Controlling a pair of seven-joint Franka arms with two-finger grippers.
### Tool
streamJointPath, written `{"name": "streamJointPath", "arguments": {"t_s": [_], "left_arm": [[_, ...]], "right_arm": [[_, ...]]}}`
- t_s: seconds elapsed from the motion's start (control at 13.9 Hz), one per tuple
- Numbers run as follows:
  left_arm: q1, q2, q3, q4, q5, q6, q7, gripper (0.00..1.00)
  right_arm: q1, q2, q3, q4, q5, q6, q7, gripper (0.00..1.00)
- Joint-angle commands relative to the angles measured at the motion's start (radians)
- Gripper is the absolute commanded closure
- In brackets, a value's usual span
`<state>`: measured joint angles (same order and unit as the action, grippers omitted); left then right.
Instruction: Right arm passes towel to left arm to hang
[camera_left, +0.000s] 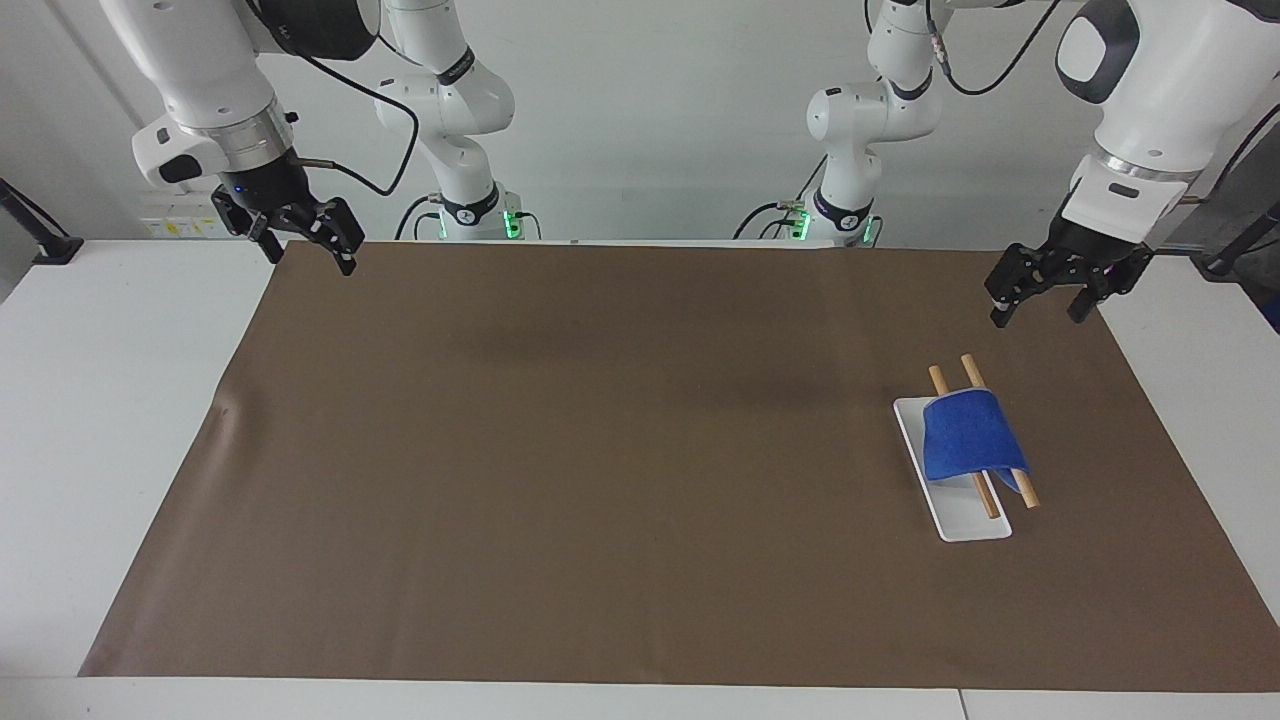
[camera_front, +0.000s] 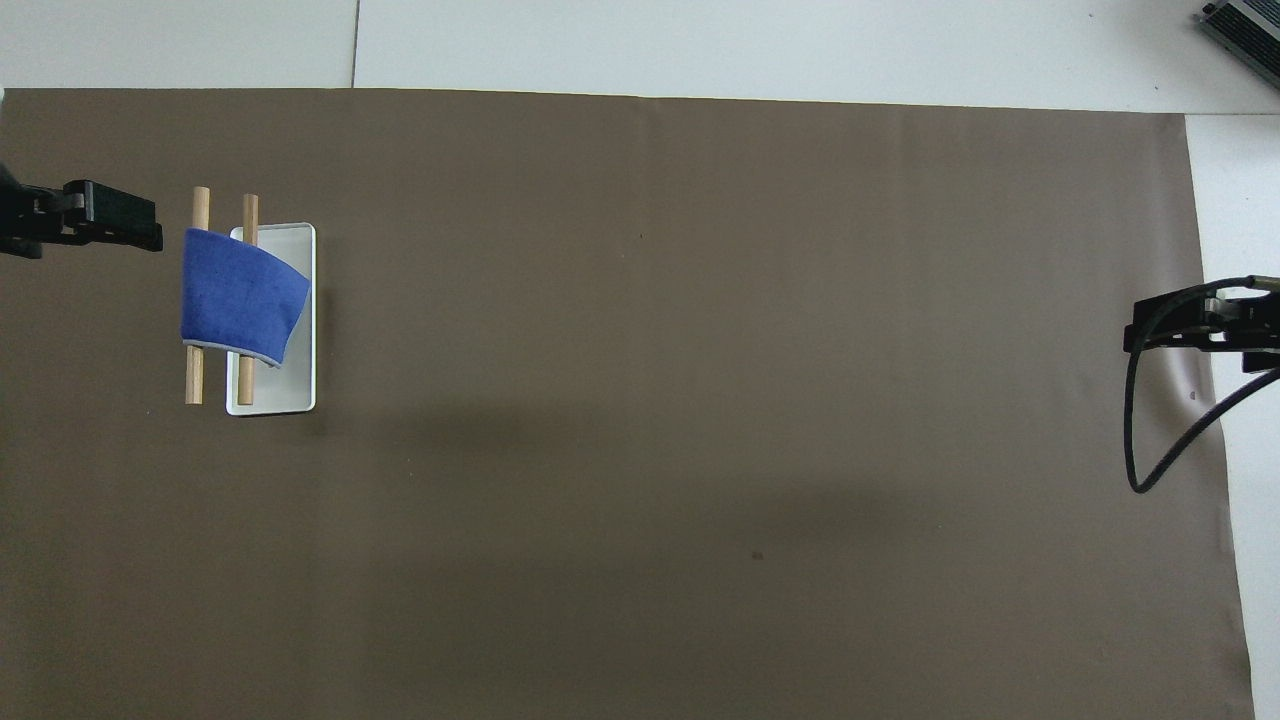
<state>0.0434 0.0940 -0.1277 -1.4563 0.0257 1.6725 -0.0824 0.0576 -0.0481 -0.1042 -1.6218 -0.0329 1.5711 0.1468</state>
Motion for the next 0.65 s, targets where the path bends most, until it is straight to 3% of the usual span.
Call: {"name": "streamJointPath", "arguments": {"t_s": [0.0, 0.58], "left_arm": [[0.003, -0.028, 0.003, -0.035, 0.014, 0.013, 0.026, 0.00], [0.001, -0.039, 0.002, -0.059, 0.031, 0.007, 0.039, 0.00]], "right_arm": [[-0.012, -0.015, 0.005, -0.015, 0.018, -0.006, -0.012, 0.00], [-0.012, -0.015, 0.005, -0.013, 0.018, -0.006, -0.012, 0.00]]}}
